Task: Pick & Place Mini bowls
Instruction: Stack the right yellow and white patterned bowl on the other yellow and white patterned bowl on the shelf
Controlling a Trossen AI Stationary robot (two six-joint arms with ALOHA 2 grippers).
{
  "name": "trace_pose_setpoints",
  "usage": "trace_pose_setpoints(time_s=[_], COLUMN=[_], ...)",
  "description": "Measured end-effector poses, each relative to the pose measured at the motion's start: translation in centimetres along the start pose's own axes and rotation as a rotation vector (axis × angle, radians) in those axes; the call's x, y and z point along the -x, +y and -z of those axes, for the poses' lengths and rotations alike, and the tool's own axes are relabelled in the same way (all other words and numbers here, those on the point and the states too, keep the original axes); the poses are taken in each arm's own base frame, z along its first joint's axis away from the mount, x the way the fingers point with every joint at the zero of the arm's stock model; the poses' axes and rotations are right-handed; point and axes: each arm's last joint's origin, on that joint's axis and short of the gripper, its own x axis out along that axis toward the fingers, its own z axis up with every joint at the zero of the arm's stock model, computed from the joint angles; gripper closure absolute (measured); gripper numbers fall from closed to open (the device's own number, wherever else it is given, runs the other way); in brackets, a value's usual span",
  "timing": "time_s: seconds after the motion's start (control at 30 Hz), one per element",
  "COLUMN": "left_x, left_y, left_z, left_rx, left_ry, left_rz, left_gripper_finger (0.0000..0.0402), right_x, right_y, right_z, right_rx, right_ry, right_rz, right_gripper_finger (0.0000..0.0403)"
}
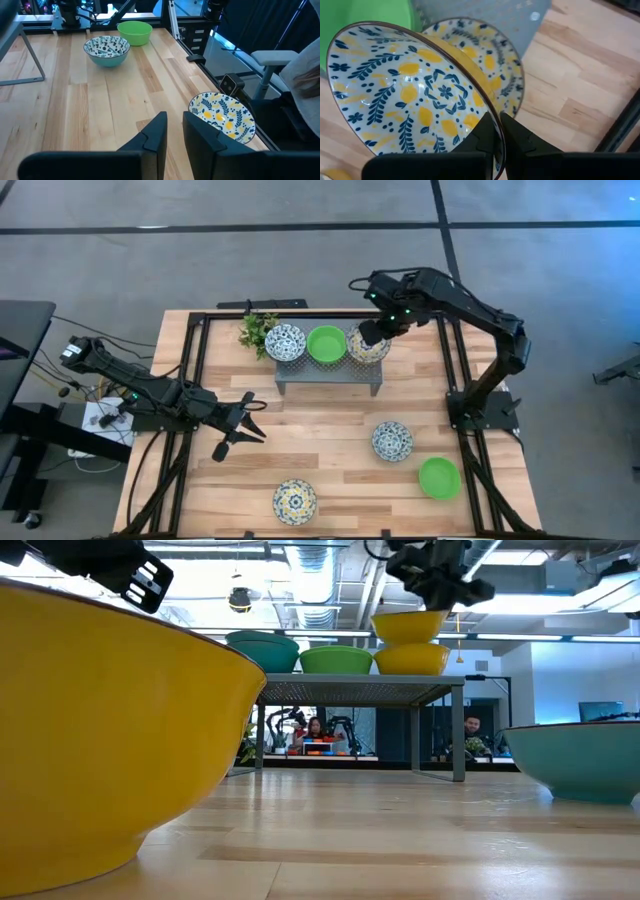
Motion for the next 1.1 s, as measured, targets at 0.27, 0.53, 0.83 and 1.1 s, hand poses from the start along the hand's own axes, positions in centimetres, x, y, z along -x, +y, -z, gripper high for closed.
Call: trace_pose_setpoints(time_s=[0.27, 0.53, 0.83, 1.1], left_x=[0.0, 0.0, 0.0, 0.0], left_y=[0.0, 0.0, 0.0, 0.0], left_z=[0.0, 0.0, 0.0, 0.0], left_rx=[0.0, 0.0, 0.0, 0.0], left_ry=[0.001, 0.001, 0.001, 0.002], left_rz=[0.0, 0.0, 0.0, 0.0], left_gripper_finger=[0.0339, 0.0339, 0.0339, 0.0339], right_x=[-1.4, -1.7, -1.7, -1.7], right_y=[0.1, -0.7, -0.8, -0.8], right_z=[-0.9, -1.7, -1.6, -1.6], right_rx=[0.043, 0.025, 0.021, 0.024], right_ry=[0.049, 0.061, 0.086, 0.069], right_rz=[0.011, 0.02, 0.009, 0.032], right_gripper_finger=[0.0394, 0.0393, 0.0387, 0.039])
